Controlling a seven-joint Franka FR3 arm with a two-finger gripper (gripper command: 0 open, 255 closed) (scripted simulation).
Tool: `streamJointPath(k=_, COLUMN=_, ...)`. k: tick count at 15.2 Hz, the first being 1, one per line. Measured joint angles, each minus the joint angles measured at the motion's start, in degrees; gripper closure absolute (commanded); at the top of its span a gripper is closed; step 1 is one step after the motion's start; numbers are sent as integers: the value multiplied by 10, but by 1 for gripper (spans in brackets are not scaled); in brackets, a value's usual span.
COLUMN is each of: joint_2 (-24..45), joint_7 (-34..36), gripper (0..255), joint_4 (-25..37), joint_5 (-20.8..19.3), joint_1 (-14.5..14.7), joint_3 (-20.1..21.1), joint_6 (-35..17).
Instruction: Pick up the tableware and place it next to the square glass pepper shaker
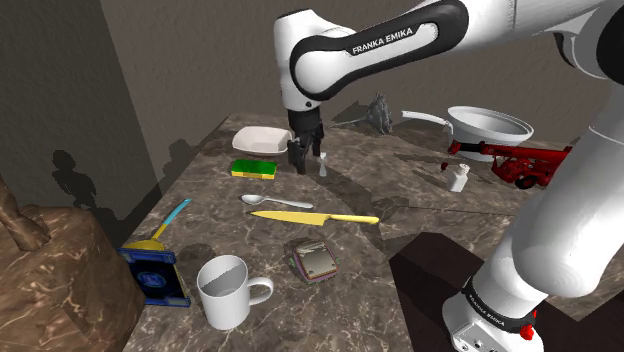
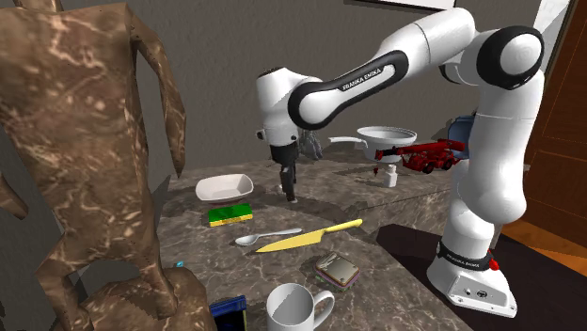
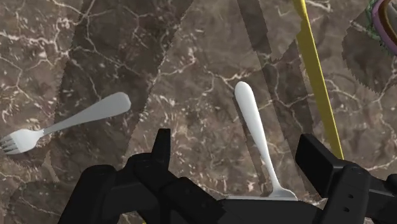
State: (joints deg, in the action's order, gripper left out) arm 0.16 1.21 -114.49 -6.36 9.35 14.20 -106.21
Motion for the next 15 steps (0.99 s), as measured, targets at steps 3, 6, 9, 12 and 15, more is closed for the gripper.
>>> streamJointPath(k=3, joint_2=61, joint_7=-5, gripper=0, joint_4=38, joint_5=-26, joint_1=15, joint_3=14, joint_6=-5)
streamJointPath(k=6, joint_2=125, joint_7=-7, gripper=0, joint_4=78, joint_5=-54, joint_1=35, joint_3=25, joint_6=-9)
streamJointPath(k=9, joint_2=164, joint_7=-11, gripper=0, joint_4=105, joint_5=-71, joint_1=47, joint_3=30, joint_6=-10)
streamJointPath(k=12, joint_2=172, joint_7=-9, gripper=0, joint_4=94, joint_5=-76, joint_1=48, joint_3=29, joint_6=-27)
streamJointPath(k=15, joint_2=176, joint_7=-8, gripper=0, joint_4=75, joint_5=-81, joint_1=46, joint_3=27, joint_6=-50)
